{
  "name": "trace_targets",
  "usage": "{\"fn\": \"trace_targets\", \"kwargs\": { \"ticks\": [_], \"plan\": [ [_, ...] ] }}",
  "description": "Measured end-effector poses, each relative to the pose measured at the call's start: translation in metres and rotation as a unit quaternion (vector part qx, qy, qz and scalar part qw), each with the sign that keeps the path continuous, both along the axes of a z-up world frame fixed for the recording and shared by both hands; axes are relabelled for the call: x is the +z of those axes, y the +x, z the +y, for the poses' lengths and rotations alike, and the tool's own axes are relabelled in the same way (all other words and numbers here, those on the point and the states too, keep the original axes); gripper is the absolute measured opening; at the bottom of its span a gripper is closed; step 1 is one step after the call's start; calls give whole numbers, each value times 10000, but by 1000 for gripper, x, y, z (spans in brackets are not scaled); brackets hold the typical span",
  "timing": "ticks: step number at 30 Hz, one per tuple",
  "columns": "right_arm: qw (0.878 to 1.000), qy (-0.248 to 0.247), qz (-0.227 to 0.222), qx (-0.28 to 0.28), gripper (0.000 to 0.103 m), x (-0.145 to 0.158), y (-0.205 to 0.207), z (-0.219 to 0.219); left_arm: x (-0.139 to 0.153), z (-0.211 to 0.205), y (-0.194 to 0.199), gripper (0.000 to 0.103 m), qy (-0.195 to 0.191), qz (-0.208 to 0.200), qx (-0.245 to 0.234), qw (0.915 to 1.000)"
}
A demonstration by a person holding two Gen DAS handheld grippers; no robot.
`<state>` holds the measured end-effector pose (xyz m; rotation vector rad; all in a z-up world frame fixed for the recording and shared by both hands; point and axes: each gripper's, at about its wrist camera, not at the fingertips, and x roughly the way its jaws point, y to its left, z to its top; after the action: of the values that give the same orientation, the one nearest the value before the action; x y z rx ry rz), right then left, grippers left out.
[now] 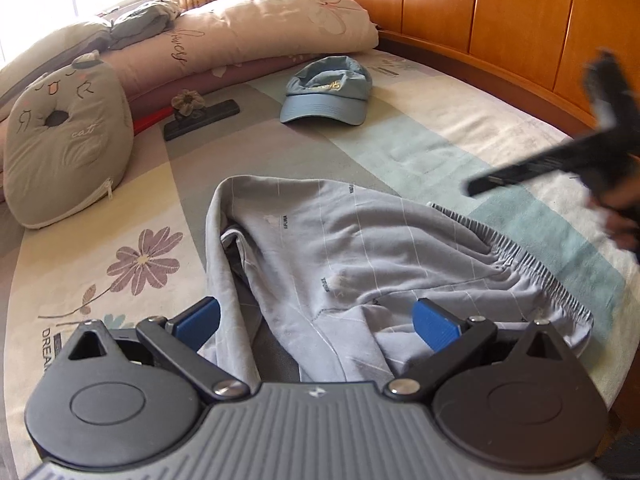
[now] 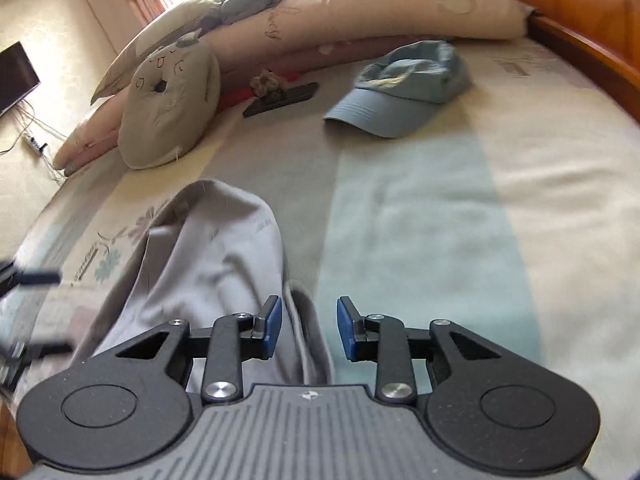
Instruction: Fold clothes
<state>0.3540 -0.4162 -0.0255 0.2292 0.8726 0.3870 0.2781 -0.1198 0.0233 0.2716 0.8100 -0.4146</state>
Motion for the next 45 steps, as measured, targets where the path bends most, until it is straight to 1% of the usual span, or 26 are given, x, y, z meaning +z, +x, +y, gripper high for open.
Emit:
{"fn": "trace_targets", "kwargs": {
  "ticks": [3, 6, 11, 16, 19, 22, 23, 24, 25, 26, 29, 32, 35, 38, 41, 45],
  "plan": [
    [9996, -177, 116, 163, 35, -12, 19, 18, 0, 5, -6, 102, -7, 53, 163, 9999],
    [9987, -363, 227, 262, 35, -21, 18, 26, -1, 10, -9, 102, 25, 56, 298, 9995],
    [9985, -419, 320, 143, 35, -31, 15, 19, -6, 13, -9, 102, 45, 106, 425, 9990],
    [9974, -566, 294, 342, 35, -37, 25, 30, -11, 6, -11, 102, 91, 170, 387, 9991],
    [9960, -618, 283, 587, 37, -40, 26, 38, -10, 1, -15, 102, 115, 134, 289, 9994],
    [9899, -916, 177, 1066, 37, -38, 18, 55, -9, 0, -17, 102, 125, 107, 261, 9995],
    [9876, -1031, 110, 1175, 34, -37, 16, 59, -9, 0, -16, 102, 124, 104, 281, 9995],
    [9867, -1085, 38, 1208, 22, -34, 16, 60, -9, 0, -16, 102, 124, 98, 299, 9994],
    [9857, -1138, -34, 1240, 13, -32, 15, 62, -8, 0, -16, 102, 125, 92, 315, 9994],
    [9852, -1170, -108, 1246, 13, -29, 15, 62, -8, 0, -16, 102, 125, 86, 331, 9993],
    [9907, -986, -278, 898, 12, -18, 24, 49, -6, 1, -16, 102, 134, 61, 379, 9992],
    [9942, -825, -354, 590, 12, -10, 38, 35, -5, 3, -16, 102, 160, 45, 454, 9988],
    [9942, -905, -519, 252, 12, -6, 53, 21, -2, 7, -15, 102, 112, 10, 592, 9982],
    [9954, -826, -481, -104, 12, -9, 72, 2, 0, 13, -13, 102, -32, 37, 754, 9971],
    [9951, -783, -435, -414, 12, -11, 91, -15, 2, 17, -13, 102, -18, 17, 843, 9964],
    [9900, -873, -527, -970, 12, -10, 108, -34, 4, 23, -16, 102, 27, -26, 904, 9959]
  ]
}}
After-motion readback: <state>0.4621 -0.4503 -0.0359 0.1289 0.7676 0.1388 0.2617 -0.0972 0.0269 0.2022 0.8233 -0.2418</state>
